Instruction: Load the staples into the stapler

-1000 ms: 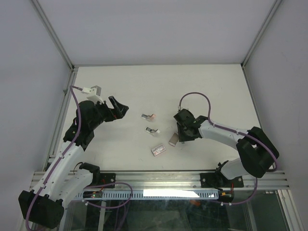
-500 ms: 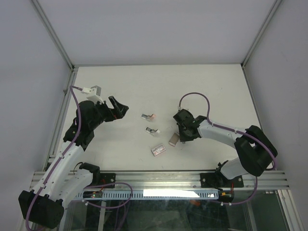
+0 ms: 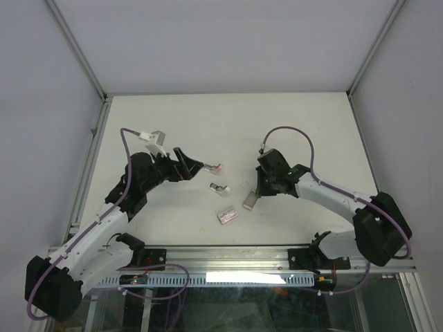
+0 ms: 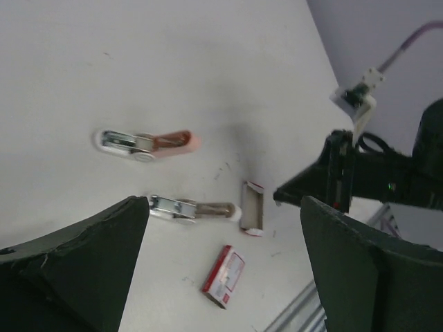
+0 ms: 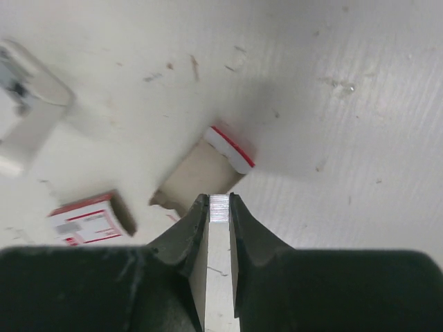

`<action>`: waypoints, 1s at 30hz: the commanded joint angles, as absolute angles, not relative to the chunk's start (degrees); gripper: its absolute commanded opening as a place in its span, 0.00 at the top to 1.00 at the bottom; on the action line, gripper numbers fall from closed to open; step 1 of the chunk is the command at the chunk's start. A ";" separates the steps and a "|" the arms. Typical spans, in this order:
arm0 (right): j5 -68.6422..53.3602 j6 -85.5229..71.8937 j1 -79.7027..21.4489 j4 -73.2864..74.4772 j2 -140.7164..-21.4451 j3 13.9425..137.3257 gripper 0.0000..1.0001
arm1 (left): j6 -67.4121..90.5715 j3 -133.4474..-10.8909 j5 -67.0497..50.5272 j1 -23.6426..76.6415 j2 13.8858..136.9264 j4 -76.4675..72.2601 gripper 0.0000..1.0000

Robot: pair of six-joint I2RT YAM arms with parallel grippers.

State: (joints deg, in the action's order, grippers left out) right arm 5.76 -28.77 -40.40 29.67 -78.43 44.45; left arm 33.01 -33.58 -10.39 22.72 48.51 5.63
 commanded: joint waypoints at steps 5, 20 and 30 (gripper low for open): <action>-14.11 -31.46 -35.58 9.20 -65.33 47.85 0.89 | 42.06 -28.31 -8.48 41.39 52.51 -22.59 0.06; -33.30 -41.51 -35.38 -18.25 -56.18 44.82 0.88 | 45.98 -26.89 -9.62 48.26 52.87 -37.92 0.20; -39.53 -44.11 -35.47 -24.56 -55.89 43.00 0.88 | 48.05 -28.42 -15.72 48.62 56.53 -46.80 0.36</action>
